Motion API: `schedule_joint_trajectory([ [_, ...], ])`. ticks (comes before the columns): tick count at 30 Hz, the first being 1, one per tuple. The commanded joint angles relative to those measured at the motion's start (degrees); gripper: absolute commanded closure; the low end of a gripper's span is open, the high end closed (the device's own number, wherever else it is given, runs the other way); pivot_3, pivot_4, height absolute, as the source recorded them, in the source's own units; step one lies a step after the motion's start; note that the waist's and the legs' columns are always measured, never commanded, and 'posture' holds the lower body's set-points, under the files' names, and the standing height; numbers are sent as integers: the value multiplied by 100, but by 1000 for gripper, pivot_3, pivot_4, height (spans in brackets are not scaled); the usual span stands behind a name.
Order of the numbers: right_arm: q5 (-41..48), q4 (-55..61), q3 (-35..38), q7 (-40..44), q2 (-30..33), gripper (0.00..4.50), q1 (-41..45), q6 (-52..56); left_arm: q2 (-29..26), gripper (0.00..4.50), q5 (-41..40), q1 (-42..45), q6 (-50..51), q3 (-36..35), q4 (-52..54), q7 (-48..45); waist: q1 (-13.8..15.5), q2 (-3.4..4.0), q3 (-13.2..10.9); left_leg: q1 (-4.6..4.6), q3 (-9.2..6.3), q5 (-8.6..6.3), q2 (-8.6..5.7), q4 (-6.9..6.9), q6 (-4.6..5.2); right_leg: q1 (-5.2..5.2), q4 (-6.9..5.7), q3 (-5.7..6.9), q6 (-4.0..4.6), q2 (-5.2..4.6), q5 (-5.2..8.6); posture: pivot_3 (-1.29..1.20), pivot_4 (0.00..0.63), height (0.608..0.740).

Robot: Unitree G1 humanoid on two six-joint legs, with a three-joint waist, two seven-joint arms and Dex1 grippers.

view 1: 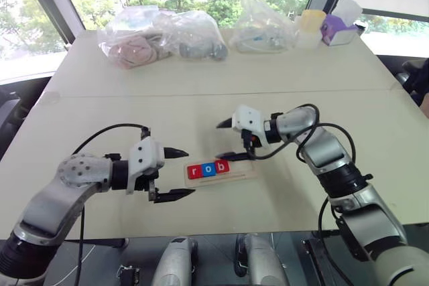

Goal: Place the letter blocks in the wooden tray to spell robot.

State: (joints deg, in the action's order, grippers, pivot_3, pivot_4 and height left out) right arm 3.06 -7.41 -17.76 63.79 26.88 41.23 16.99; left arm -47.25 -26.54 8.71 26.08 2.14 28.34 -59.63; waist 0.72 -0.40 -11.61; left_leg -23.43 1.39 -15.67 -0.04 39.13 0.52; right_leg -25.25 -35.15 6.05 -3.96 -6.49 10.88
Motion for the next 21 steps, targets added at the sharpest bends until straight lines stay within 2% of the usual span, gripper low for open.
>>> schedule_joint_trajectory([
  [1, -117, -72, 95, -339, -51, 64, -144, -383, -13, 0, -65, 63, 29, 10, 164, -18, -2, 0, 0, 0, 0, 0, 0, 0, 0, 1, 0, 0, 0, 0, 0, 0, 150, 740],
  [21, -139, 202, -12, -377, -9, 64, -523, -486, -36, 0, -110, 146, 169, -30, 197, -15, -11, 0, 0, 3, -2, 0, 0, 1, 1, 0, -5, -1, 0, 2, 0, 0, 150, 740],
])
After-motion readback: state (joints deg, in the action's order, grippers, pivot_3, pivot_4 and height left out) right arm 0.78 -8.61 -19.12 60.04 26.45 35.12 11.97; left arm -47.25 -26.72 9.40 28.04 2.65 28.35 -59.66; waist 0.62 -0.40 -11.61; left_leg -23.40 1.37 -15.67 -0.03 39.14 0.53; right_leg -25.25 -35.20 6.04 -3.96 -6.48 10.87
